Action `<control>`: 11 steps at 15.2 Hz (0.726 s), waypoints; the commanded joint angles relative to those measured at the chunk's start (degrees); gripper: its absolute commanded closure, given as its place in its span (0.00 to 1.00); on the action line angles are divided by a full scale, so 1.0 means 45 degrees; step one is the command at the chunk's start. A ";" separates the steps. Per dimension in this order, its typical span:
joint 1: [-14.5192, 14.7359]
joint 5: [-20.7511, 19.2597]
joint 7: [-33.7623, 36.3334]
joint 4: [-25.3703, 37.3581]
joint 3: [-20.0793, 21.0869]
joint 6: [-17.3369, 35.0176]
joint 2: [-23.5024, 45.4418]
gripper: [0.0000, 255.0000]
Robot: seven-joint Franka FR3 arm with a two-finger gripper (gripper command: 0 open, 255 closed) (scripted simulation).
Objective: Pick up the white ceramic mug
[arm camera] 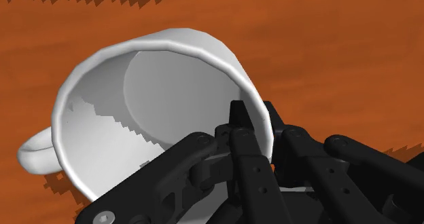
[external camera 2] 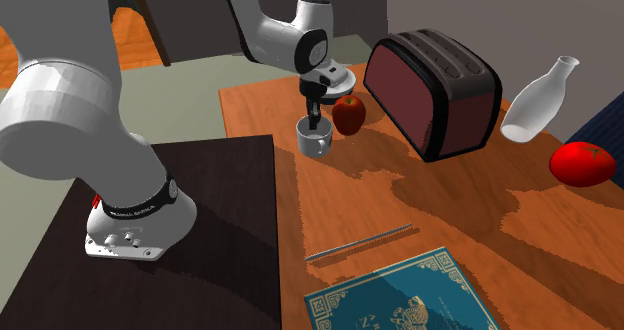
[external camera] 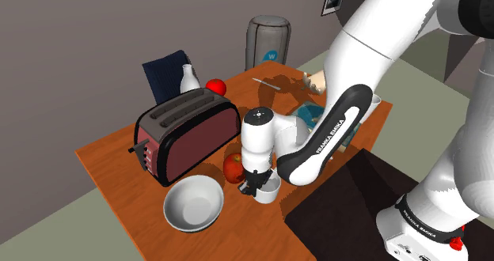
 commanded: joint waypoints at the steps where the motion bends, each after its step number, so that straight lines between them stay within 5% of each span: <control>1: 0.0003 -0.0001 0.0006 -0.0014 0.0001 0.0007 -0.0001 1.00; 11: -0.0844 0.1887 -0.1384 -0.0319 0.1210 -0.1406 -0.1912 1.00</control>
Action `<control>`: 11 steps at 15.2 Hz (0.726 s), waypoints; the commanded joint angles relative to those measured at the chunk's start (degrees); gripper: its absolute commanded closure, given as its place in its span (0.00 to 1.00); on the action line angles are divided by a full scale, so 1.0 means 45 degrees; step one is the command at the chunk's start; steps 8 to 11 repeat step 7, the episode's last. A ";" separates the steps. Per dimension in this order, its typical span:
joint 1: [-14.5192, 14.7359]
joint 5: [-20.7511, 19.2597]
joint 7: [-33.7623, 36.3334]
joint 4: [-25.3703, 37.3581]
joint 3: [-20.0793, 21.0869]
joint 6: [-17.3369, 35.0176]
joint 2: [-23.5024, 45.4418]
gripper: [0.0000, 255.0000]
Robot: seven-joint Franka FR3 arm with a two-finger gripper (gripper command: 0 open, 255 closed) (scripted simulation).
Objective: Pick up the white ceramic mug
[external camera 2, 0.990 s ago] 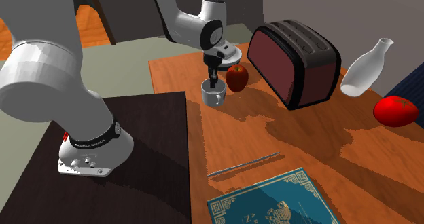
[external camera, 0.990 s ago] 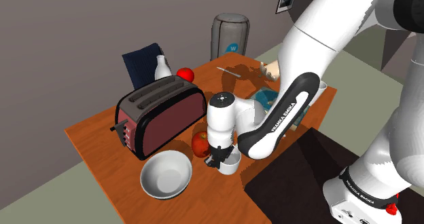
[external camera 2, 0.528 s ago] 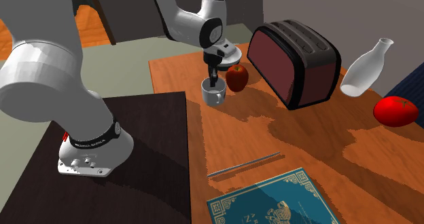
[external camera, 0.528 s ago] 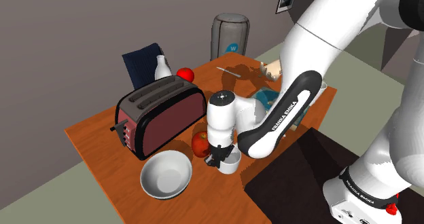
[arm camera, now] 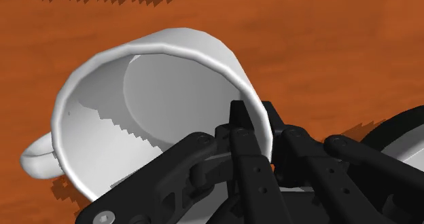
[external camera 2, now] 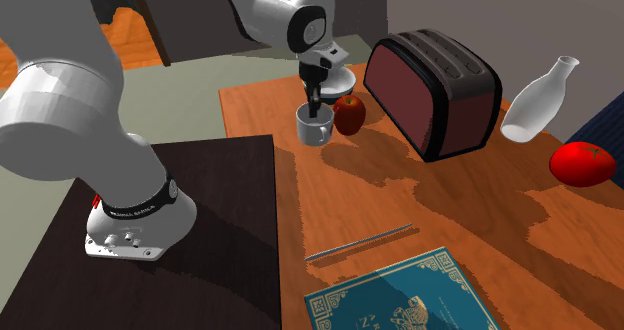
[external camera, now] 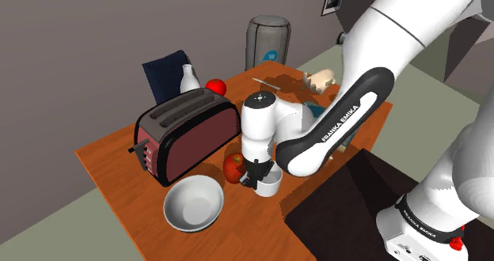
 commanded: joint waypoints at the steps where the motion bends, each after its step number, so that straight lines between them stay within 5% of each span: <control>1: -0.0162 0.0459 -0.0343 -0.0084 0.0226 -0.0315 -0.0460 1.00; 5: -0.0334 0.1224 -0.0900 -0.0092 0.0520 -0.0942 -0.1213 1.00; 11: -0.0331 0.1256 -0.0923 -0.0093 0.0522 -0.0966 -0.1243 1.00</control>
